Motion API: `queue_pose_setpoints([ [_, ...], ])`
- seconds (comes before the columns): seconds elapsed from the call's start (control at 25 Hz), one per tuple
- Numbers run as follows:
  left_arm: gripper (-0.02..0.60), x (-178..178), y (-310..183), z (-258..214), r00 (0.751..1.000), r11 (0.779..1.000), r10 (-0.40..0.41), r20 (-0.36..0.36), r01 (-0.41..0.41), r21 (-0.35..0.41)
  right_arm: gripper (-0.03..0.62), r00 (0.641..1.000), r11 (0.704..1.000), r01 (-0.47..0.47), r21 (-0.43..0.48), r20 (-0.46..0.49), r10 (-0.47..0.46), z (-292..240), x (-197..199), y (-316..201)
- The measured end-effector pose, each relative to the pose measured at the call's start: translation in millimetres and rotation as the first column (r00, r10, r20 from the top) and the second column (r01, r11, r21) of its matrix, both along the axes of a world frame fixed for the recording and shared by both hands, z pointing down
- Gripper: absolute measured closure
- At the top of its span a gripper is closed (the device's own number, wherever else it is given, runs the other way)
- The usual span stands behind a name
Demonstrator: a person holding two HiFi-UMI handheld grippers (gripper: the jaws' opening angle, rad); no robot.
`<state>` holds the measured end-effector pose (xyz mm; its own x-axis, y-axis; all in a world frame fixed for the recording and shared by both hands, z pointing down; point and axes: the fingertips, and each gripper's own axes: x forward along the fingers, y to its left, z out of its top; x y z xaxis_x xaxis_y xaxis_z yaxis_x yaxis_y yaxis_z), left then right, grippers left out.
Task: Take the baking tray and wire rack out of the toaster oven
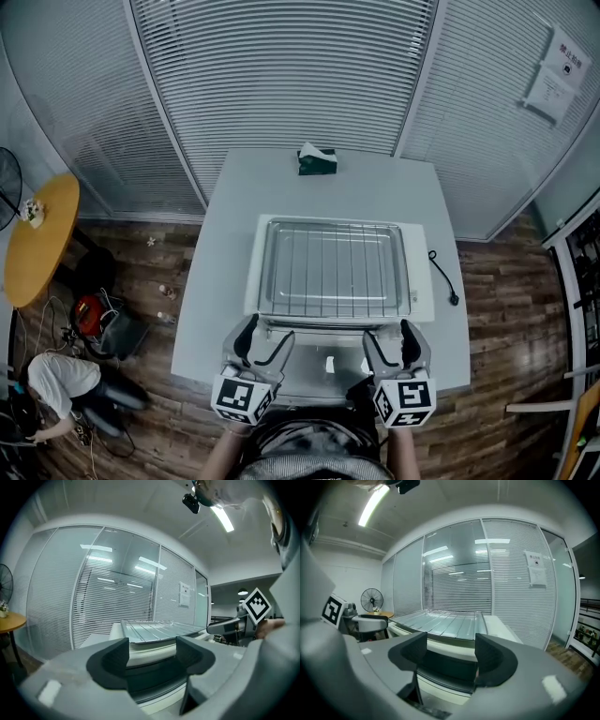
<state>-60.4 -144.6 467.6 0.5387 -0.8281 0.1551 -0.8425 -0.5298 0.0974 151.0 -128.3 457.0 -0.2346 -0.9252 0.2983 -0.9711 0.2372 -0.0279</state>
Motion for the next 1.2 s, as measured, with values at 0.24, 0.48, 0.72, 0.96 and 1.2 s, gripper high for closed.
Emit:
queue_pose_setpoints([
  [0.24, 0.322, 19, 16, -1, 0.997, 0.997, 0.074, -0.028, -0.074, -0.005, 0.390, 0.996, 0.996, 0.084, 0.001, 0.016, -0.084, 5, -31, 15],
  [0.48, 0.434, 44, 46, -1, 0.979, 0.981, 0.191, -0.072, -0.192, -0.002, 0.477, 0.988, 0.988, 0.154, 0.019, -0.002, -0.154, 9, -65, 41],
  [0.72, 0.520, 47, 82, 0, 0.964, 0.969, 0.246, -0.099, -0.247, -0.003, 0.565, 0.984, 0.983, 0.176, 0.055, -0.003, -0.176, 6, -92, 71],
  [0.96, 0.577, 42, 116, -12, 0.952, 0.961, 0.277, -0.128, -0.276, 0.023, 0.591, 0.980, 0.974, 0.200, 0.107, -0.014, -0.199, -8, -117, 103],
  [1.2, 0.577, 37, 146, -41, 0.955, 0.960, 0.276, -0.111, -0.268, 0.084, 0.592, 0.975, 0.964, 0.220, 0.153, -0.020, -0.219, -31, -134, 132],
])
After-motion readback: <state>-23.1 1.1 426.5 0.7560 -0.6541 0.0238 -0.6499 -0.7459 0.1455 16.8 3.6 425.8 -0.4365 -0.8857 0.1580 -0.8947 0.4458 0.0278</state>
